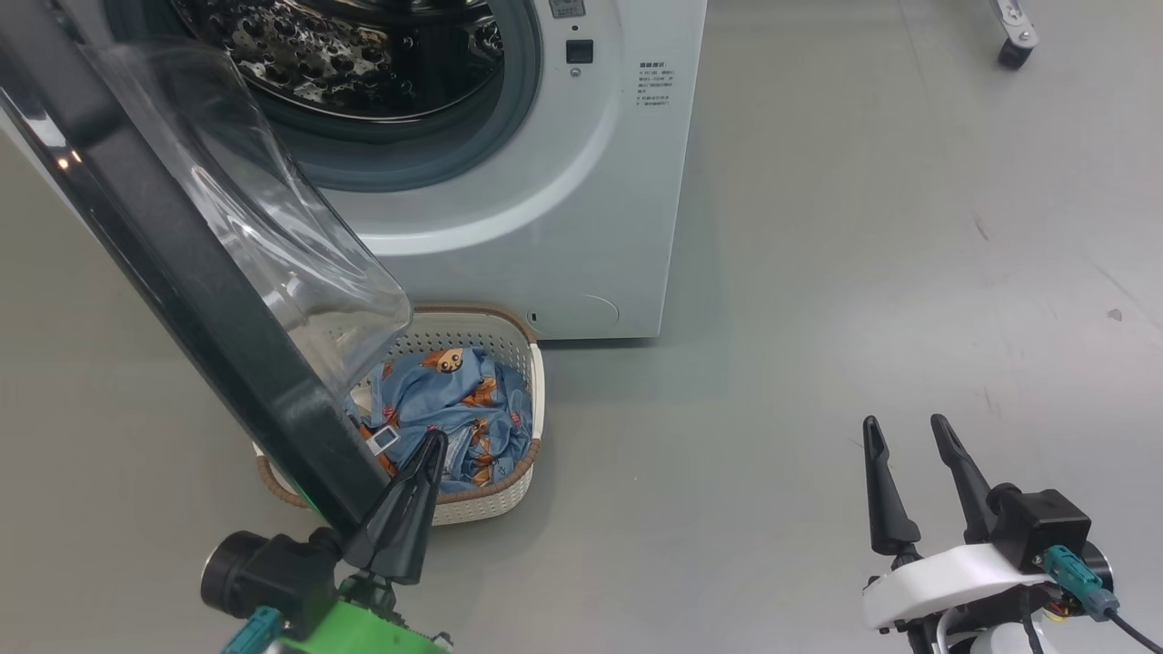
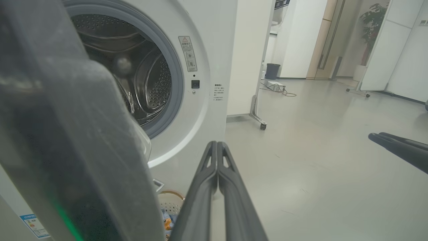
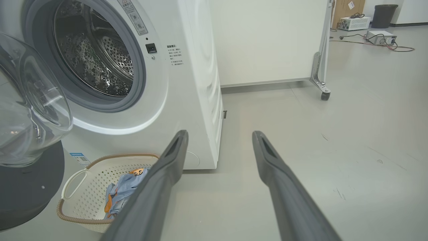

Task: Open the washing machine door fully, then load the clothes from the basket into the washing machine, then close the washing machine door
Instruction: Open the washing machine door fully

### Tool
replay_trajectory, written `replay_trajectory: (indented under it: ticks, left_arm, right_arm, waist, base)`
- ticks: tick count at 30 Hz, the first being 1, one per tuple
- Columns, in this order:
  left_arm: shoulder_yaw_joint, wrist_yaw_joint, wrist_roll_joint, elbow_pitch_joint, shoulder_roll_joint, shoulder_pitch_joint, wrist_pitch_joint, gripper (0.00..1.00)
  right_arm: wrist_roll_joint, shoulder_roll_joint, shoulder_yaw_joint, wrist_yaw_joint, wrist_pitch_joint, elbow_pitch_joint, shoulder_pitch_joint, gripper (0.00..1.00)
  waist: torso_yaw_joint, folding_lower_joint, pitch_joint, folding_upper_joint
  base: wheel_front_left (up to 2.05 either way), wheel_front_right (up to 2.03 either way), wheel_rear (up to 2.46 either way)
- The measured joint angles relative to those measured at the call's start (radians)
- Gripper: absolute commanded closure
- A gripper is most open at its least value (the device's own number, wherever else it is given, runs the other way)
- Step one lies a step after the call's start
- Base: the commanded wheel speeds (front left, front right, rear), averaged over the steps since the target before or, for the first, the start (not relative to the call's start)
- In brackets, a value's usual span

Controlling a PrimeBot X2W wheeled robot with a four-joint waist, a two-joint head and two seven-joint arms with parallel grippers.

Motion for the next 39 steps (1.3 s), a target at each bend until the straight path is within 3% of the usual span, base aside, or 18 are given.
replay_trajectory:
  ticks: [26,39]
  left_arm:
    - [0.033,0.0,-0.03,0.095,-0.033,-0.072,0.0,1.0]
    - [0.046,-0.002,-0.03,0.112,-0.062,-0.081,0.0,1.0]
  right_arm:
    - [-0.003,0.018,-0.017,0.018,0.0,0.018,-0.022,0.0]
    - [-0.005,0.022,-0.041,0.018,0.0,0.018,-0.022,0.0]
  waist:
    - [0.001,0.0,0.03,0.0]
    - [0.064,0.0,0.037,0.0]
  base:
    - [0.0,0.0,0.0]
    - [0.0,0.0,0.0]
